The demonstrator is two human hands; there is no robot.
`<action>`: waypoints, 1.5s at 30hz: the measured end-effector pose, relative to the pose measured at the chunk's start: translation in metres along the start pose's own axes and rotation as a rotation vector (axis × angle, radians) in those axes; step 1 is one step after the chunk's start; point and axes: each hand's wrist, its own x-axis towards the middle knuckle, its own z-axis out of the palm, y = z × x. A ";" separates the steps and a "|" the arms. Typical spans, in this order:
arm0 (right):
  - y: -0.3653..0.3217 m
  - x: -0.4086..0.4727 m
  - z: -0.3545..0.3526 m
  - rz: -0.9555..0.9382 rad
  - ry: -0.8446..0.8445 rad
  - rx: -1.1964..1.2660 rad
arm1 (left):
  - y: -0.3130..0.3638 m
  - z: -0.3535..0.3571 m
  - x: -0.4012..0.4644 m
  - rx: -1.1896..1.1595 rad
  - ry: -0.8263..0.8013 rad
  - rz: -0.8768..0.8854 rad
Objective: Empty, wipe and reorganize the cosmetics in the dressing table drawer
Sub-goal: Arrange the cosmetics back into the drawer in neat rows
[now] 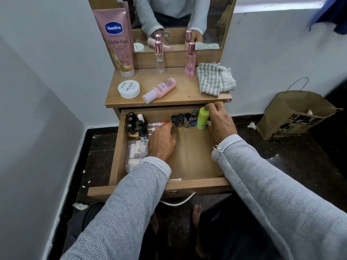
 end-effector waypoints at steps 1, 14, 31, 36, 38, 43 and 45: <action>0.000 -0.002 0.000 0.009 0.013 0.006 | 0.000 0.000 0.000 0.001 -0.001 -0.001; -0.031 -0.017 0.010 0.087 -0.474 -0.194 | -0.001 0.003 0.001 -0.010 -0.024 0.018; -0.043 -0.010 0.012 0.144 -0.585 -0.248 | -0.003 0.006 0.002 -0.021 -0.035 0.008; -0.045 -0.013 0.009 0.148 -0.576 -0.236 | -0.004 0.006 0.002 -0.027 -0.039 0.007; -0.044 -0.014 0.008 0.139 -0.580 -0.227 | -0.004 0.007 0.003 -0.027 -0.040 0.004; -0.044 -0.014 0.008 0.132 -0.583 -0.223 | -0.003 0.007 0.003 -0.018 -0.040 0.007; -0.044 -0.014 0.008 0.135 -0.579 -0.228 | -0.003 0.007 0.003 -0.016 -0.039 0.006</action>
